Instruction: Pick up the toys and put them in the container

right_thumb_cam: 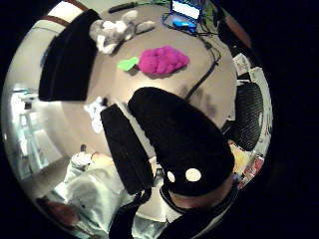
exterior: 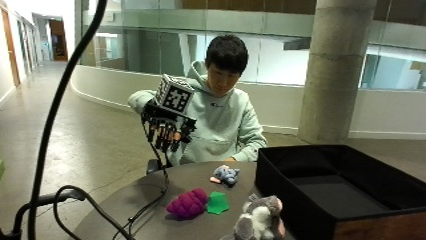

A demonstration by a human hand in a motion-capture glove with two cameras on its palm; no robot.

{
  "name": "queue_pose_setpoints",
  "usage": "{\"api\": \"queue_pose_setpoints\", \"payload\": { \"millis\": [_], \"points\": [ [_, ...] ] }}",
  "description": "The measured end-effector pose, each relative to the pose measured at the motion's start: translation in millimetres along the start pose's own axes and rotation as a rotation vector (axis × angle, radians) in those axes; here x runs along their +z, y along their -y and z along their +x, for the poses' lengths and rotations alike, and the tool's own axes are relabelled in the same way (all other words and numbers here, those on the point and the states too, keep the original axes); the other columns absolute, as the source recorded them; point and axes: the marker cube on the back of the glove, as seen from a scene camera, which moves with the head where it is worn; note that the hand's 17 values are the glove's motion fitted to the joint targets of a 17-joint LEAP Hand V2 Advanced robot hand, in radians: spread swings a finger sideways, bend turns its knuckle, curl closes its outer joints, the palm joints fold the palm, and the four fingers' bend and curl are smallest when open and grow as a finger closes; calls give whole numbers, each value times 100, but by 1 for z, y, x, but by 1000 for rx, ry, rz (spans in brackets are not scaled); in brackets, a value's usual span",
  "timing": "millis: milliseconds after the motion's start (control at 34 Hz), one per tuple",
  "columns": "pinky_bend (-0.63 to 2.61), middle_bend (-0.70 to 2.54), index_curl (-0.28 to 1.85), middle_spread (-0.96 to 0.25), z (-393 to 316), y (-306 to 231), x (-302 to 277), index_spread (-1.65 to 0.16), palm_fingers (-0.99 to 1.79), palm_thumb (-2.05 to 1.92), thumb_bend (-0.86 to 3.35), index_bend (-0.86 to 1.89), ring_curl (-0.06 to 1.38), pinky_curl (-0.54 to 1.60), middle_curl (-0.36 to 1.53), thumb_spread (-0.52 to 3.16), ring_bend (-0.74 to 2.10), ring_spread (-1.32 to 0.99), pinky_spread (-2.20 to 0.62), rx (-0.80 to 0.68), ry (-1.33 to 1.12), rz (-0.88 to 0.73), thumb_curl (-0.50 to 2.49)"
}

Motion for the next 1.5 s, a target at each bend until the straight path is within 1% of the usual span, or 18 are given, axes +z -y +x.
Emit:
{"api": "queue_pose_setpoints", "payload": {
  "millis": [29, 176, 353, 529, 765, 882, 970, 1029, 1088, 1147, 1176, 1235, 1265, 1323, 1353, 1382, 1470, 1500],
  "points": [
    [38, 30, 2, -2, -1, 1, -1, -8, 58, -13, -9, 16, 4, 6, 5, 43, 38, -8, -3, 0, 4, -2, -2],
    [45, 34, 6, -4, -6, 16, -16, -14, 49, -14, -9, 9, 13, 16, 11, 75, 47, -13, -6, -7, 82, -5, 0],
    [56, 36, 5, -5, -12, 43, -10, -20, 32, -14, -9, 5, 18, 23, 15, 97, 55, -17, -7, -20, 150, 14, 0],
    [67, 37, 5, -5, -23, 66, 20, -22, 15, -14, -9, 7, 20, 27, 19, 109, 57, -18, -7, -41, 210, 11, 1],
    [74, 31, 10, -4, -45, 104, 77, -24, -11, -11, -7, 14, 18, 30, 21, 117, 45, -15, -4, -36, 385, -70, 3],
    [76, 23, 12, -3, -64, 116, 109, -24, -18, -6, -5, 14, 16, 31, 21, 116, 37, -13, -3, -75, 467, -115, 5],
    [75, 20, 13, -4, -76, 121, 127, -25, -18, -5, -4, 13, 16, 31, 22, 115, 33, -12, -2, -105, 487, -101, 7],
    [74, 21, 15, -4, -82, 124, 134, -26, -12, -3, -3, 15, 15, 31, 23, 114, 30, -11, -1, -115, 486, -42, 9],
    [71, 26, 17, -5, -85, 126, 138, -27, 3, 0, -1, 20, 16, 30, 25, 115, 32, -12, 0, -114, 489, 41, 11],
    [65, 40, 18, -6, -87, 128, 139, -25, 51, 6, 2, 27, 18, 27, 29, 119, 48, -17, -2, -108, 501, 117, 13],
    [63, 44, 17, -7, -88, 129, 140, -24, 64, 8, 3, 26, 16, 24, 29, 122, 52, -19, -5, -104, 506, 151, 14],
    [59, 51, 19, -8, -89, 129, 140, -22, 85, 17, 8, 29, 19, 23, 32, 127, 63, -22, -11, -99, 505, 218, 17],
    [60, 52, 19, -8, -90, 128, 140, -21, 91, 20, 10, 29, 20, 23, 33, 129, 66, -23, -14, -97, 497, 254, 19],
    [69, 56, 20, -10, -92, 128, 137, -20, 115, 35, 18, 29, 25, 27, 35, 126, 78, -25, -20, -91, 471, 318, 24],
    [74, 56, 22, -11, -93, 127, 135, -20, 122, 40, 19, 29, 29, 29, 36, 124, 85, -26, -23, -85, 460, 331, 27],
    [80, 61, 24, -11, -95, 127, 133, -20, 136, 43, 20, 32, 32, 32, 38, 119, 94, -27, -25, -80, 454, 324, 29],
    [84, 75, 30, -12, -100, 123, 122, -20, 149, 47, 19, 46, 40, 36, 45, 111, 107, -28, -28, -83, 452, 240, 33],
    [85, 80, 31, -13, -102, 121, 117, -20, 149, 48, 19, 50, 41, 38, 47, 109, 111, -28, -29, -91, 450, 211, 35]
  ]
}}
